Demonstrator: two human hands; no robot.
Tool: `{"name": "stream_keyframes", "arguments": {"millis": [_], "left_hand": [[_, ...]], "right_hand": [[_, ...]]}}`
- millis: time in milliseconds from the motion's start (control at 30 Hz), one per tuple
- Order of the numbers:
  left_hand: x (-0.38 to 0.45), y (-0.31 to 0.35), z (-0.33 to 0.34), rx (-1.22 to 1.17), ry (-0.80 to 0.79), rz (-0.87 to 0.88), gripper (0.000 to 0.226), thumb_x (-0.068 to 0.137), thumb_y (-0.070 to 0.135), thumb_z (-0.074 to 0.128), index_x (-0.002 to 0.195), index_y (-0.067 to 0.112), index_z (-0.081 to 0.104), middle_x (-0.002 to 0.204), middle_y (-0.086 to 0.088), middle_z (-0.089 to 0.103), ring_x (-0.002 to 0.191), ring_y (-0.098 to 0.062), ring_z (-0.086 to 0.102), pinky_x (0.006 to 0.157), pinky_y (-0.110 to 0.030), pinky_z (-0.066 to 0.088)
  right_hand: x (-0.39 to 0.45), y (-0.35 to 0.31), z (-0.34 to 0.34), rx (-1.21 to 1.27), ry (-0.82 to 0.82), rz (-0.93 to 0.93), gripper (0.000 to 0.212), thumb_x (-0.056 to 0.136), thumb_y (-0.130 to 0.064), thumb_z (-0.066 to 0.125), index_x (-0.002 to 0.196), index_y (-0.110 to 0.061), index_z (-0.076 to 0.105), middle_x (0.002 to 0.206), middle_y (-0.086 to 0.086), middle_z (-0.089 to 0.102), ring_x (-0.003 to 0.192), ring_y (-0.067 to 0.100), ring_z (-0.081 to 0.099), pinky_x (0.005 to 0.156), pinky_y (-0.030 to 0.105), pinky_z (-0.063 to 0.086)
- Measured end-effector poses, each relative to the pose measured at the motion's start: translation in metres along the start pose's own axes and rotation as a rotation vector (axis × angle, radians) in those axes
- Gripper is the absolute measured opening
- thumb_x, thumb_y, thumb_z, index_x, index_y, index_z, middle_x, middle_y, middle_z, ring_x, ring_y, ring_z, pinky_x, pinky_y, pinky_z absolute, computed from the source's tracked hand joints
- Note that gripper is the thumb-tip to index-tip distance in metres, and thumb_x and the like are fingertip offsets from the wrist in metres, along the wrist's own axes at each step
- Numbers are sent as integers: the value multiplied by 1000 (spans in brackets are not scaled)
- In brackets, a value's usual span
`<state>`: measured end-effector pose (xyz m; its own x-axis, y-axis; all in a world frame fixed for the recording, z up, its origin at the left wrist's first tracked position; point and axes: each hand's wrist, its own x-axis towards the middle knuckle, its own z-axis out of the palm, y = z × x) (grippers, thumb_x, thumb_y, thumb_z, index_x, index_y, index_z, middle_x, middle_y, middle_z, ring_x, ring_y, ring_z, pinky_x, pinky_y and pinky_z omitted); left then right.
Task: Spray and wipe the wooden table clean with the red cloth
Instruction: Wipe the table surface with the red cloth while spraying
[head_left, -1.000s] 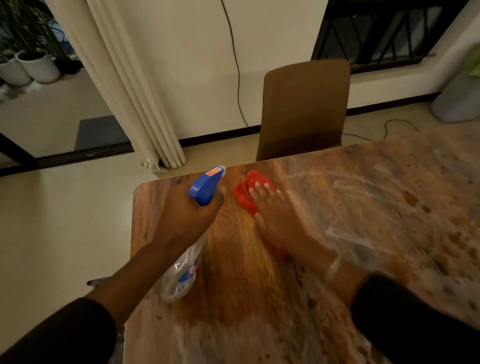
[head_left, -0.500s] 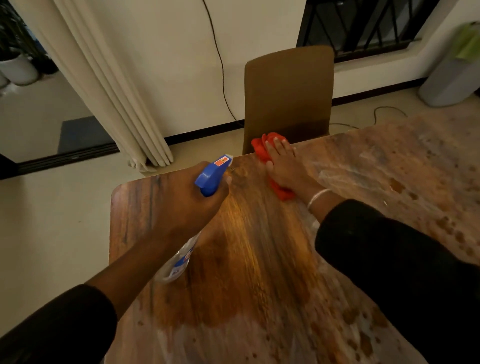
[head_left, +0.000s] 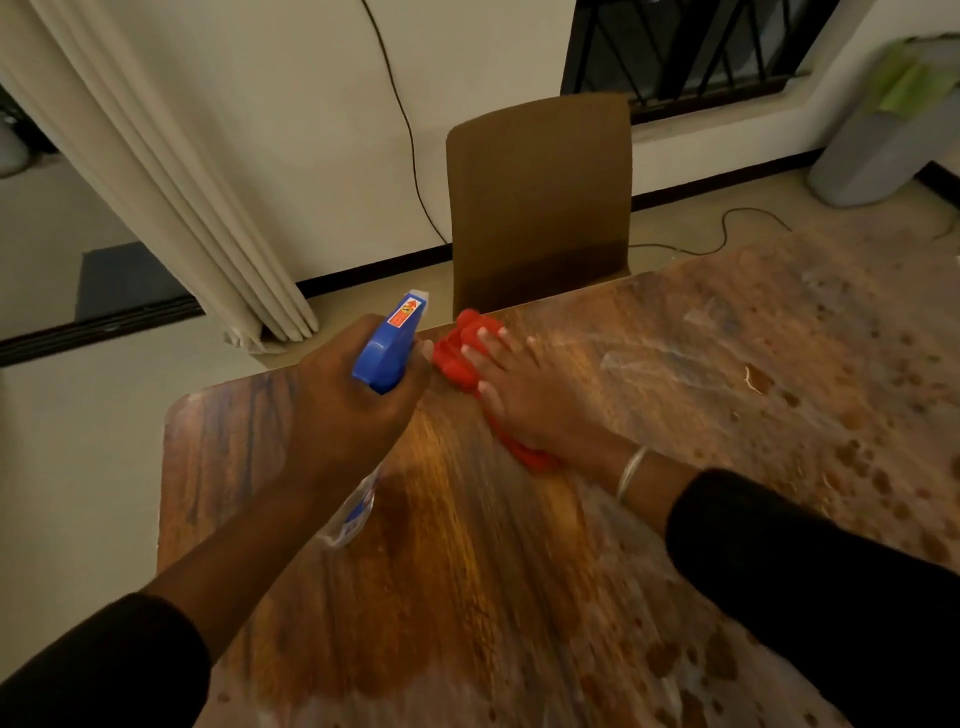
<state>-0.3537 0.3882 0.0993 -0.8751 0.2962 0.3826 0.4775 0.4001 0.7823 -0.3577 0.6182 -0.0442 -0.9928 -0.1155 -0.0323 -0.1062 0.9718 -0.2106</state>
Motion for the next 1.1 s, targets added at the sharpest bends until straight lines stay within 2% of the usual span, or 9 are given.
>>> {"name": "stream_keyframes", "arguments": {"millis": [100, 233, 400, 500, 600, 767, 833, 1000, 1100], "left_hand": [[0, 6, 0, 21, 25, -37, 21, 87, 53, 54, 97, 34, 53, 74, 3, 59, 65, -22, 61, 64, -43, 57], [-3, 15, 0, 11, 51, -41, 7, 87, 52, 55, 93, 55, 53, 76, -3, 63, 69, -26, 64, 67, -50, 58], [-1, 21, 6, -7, -87, -113, 21, 90, 37, 63, 101, 20, 59, 81, -10, 66, 71, -29, 67, 67, -54, 58], [-3, 27, 13, 14, -102, -93, 13, 91, 28, 65, 100, 22, 57, 79, -5, 64, 68, -24, 65, 65, -46, 60], [-15, 35, 16, 25, -99, -75, 18, 91, 27, 65, 104, 17, 59, 80, -3, 63, 69, -18, 62, 64, -32, 56], [-34, 40, 15, 0, -159, -116, 34, 91, 23, 66, 116, 2, 60, 92, -8, 64, 75, -16, 58, 71, -26, 50], [-36, 41, 10, -13, -156, -93, 31, 92, 22, 64, 115, 3, 60, 91, -8, 64, 74, -15, 58, 69, -22, 48], [-38, 42, -7, -75, -114, -68, 13, 93, 18, 62, 102, 9, 59, 79, -8, 61, 67, -17, 57, 61, -16, 49], [-32, 38, -11, -89, -129, -114, 9, 93, 16, 62, 99, 15, 56, 76, -4, 60, 64, -17, 57, 59, -14, 48]], "right_hand": [[37, 46, -25, 38, 17, 264, 60, 112, -44, 18, 167, -24, 11, 176, 7, 4, 162, 29, -2, 130, 56, 5], [25, 32, -23, 26, 43, 196, 58, 113, -38, 24, 167, -21, 14, 175, 9, 5, 162, 28, 0, 131, 52, 6], [-99, -28, 12, 41, 57, -22, 59, 111, -36, 32, 167, -28, 16, 176, 3, 4, 163, 24, -1, 132, 48, 4], [-168, -37, 26, 20, 54, -91, 62, 106, -33, 40, 166, -27, 22, 176, 3, 11, 162, 24, 7, 131, 44, 5], [-166, -19, 16, -3, -24, -102, 60, 109, -34, 35, 166, -28, 20, 176, 1, 8, 163, 21, 4, 131, 45, 5], [-67, 30, -28, 2, 1, 291, 59, 112, -39, 20, 167, -22, 9, 176, 7, 2, 162, 26, 0, 131, 52, 8], [-56, 41, -33, -10, 8, 339, 60, 112, -39, 22, 168, -20, 9, 175, 10, 3, 162, 29, 2, 131, 51, 9], [-158, 5, 1, 33, -12, 161, 60, 111, -43, 21, 167, -32, 4, 175, -1, -9, 161, 20, -12, 132, 47, 1], [-240, 2, 8, 57, -46, 94, 59, 112, -43, 22, 167, -35, 4, 176, -7, -7, 162, 18, -7, 130, 46, 2]]}}
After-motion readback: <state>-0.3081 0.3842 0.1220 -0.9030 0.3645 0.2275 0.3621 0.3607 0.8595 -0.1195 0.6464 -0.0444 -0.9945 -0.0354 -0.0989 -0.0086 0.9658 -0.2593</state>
